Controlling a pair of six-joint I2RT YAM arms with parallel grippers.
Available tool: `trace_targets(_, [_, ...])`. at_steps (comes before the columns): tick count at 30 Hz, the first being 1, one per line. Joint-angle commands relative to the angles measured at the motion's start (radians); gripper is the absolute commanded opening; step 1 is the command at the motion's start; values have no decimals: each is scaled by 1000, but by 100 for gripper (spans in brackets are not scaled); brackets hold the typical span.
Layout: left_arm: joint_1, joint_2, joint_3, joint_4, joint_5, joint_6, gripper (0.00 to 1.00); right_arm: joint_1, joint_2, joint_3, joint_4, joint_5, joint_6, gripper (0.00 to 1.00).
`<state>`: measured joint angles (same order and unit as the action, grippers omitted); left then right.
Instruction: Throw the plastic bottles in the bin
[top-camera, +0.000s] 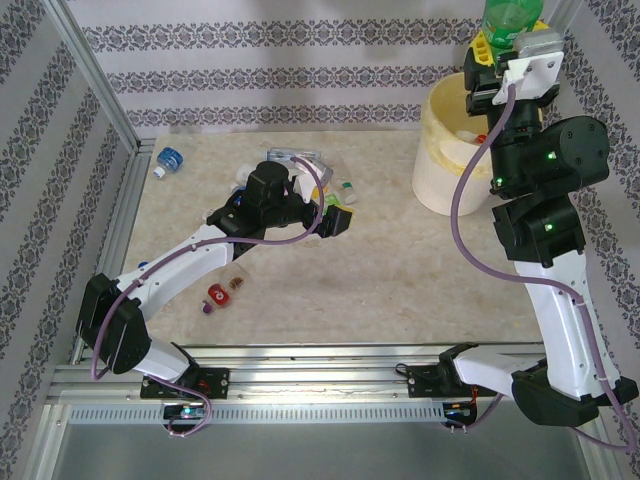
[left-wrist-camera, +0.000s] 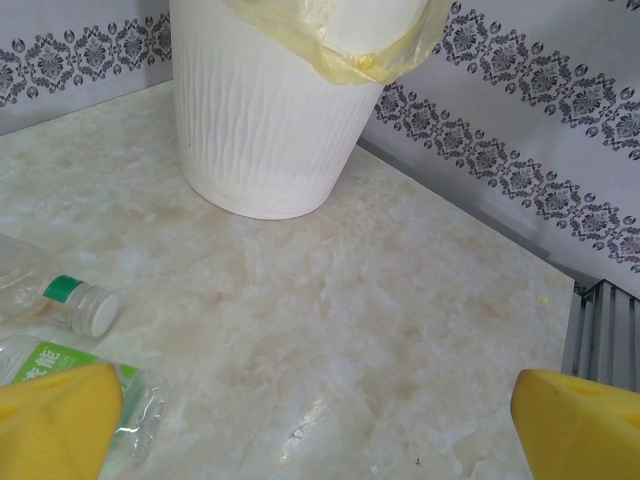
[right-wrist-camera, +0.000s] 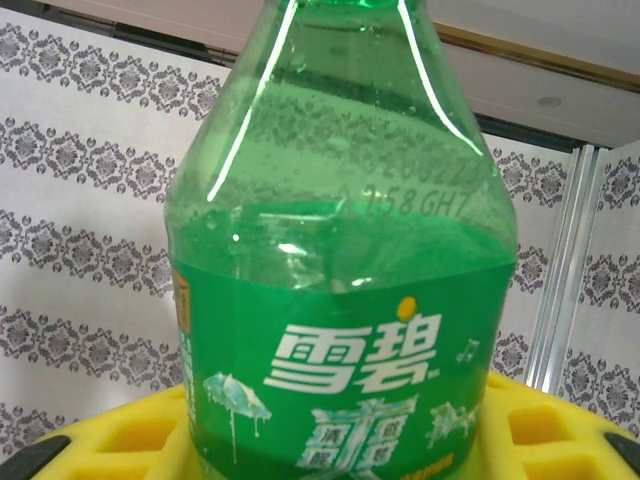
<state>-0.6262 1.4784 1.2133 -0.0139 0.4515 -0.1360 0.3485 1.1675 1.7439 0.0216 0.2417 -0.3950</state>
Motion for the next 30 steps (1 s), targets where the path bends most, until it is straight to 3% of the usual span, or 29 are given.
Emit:
trace_targets(1, [3,-3,22,14,-4,1,100,-15,-1,11,66,-18,-22,18])
trace_targets(10, [3,-26,7,1,-23,5,100,-83,31,6,65,-14,28,17])
trace_targets(15, [3,-48,-5,-15,-43,10,100,-172,76,-8,45,-19,94,18])
trace_targets(18, [3,-57,-12,-23,-52,12,100,-253,123,-32,8,-4,174,18])
trace_targets(22, [3,-67,-15,-34,-62,15,100,-347,230,-12,-168,79,340,20])
trace_targets(24, [3,-72,-14,-41,-71,16,100,-393,320,61,-359,80,441,30])
trace_targets(26, [3,-69,-8,-51,-71,22,100,-416,383,111,-475,36,500,58])
trace_targets(27, [3,-70,-4,-56,-71,23,100,-419,405,141,-537,16,523,65])
trace_targets(30, [3,-75,0,-64,-82,25,100,-419,406,172,-603,-3,563,78])
